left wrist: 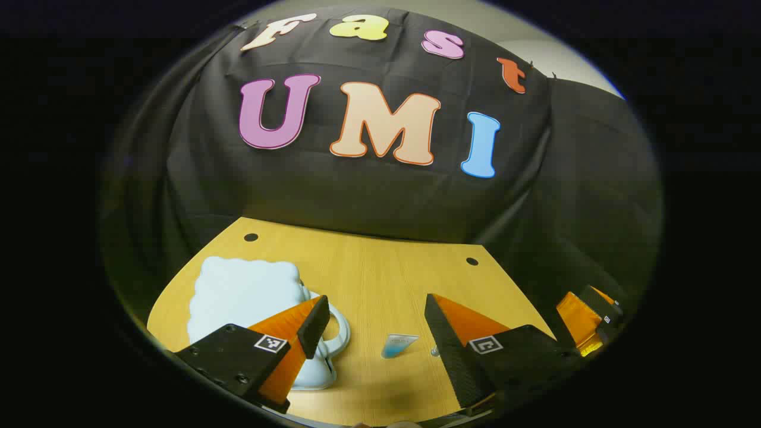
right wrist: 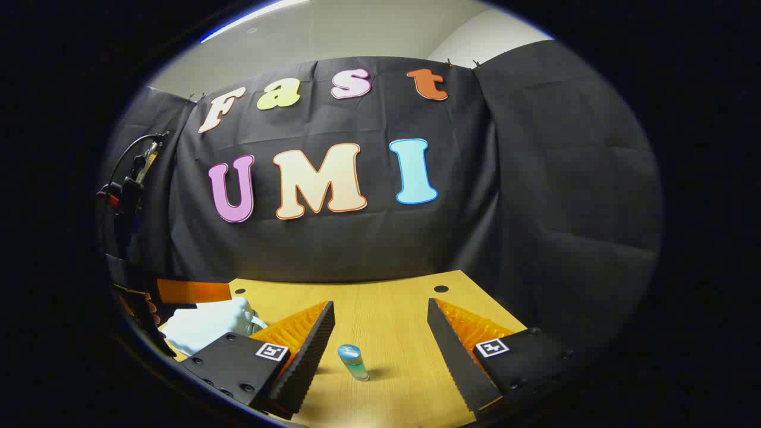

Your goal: First open the suitcase, pack the skin care products into it, and then close the suitcase.

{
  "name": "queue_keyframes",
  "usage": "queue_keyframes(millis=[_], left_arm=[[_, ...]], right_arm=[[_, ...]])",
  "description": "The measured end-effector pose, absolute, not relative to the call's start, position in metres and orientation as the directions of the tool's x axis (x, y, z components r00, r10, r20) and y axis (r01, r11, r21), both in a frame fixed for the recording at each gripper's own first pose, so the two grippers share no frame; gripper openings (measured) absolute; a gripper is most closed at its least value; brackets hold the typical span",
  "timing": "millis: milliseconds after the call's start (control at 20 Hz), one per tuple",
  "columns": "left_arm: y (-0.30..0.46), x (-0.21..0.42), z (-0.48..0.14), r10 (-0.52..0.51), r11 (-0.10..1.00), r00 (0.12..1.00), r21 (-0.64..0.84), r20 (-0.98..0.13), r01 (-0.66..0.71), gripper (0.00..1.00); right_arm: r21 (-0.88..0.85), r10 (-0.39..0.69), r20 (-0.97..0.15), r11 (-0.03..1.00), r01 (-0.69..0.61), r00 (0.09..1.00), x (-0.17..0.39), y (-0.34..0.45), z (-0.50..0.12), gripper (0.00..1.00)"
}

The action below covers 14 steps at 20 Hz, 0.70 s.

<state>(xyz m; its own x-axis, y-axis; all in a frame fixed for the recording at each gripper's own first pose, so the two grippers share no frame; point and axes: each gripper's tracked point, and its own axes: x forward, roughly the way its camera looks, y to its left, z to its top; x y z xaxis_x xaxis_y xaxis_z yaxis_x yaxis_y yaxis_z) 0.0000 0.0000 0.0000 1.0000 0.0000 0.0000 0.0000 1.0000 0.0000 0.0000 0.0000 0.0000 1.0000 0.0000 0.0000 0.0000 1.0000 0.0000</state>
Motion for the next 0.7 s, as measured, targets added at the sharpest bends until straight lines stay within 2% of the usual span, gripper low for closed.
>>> queue_keyframes(millis=[350, 400, 700], left_arm=[[0.012, 0.003, -0.008, 0.032, 0.999, 0.999, -0.021, -0.041, -0.033, 0.95], [0.015, 0.005, -0.01, 0.037, 0.999, 0.998, -0.018, -0.053, -0.039, 0.92], [0.032, 0.024, -0.018, 0.056, 0.998, 0.987, 0.008, -0.15, -0.056, 0.95]], right_arm=[[0.002, 0.041, -0.02, 0.999, -0.041, 0.999, 0.002, 0.01, -0.009, 0.98], [0.004, 0.05, -0.025, 0.999, -0.05, 0.998, 0.002, 0.012, -0.012, 0.98], [0.028, 0.088, -0.064, 0.996, -0.087, 0.994, 0.008, 0.019, -0.023, 0.98]])
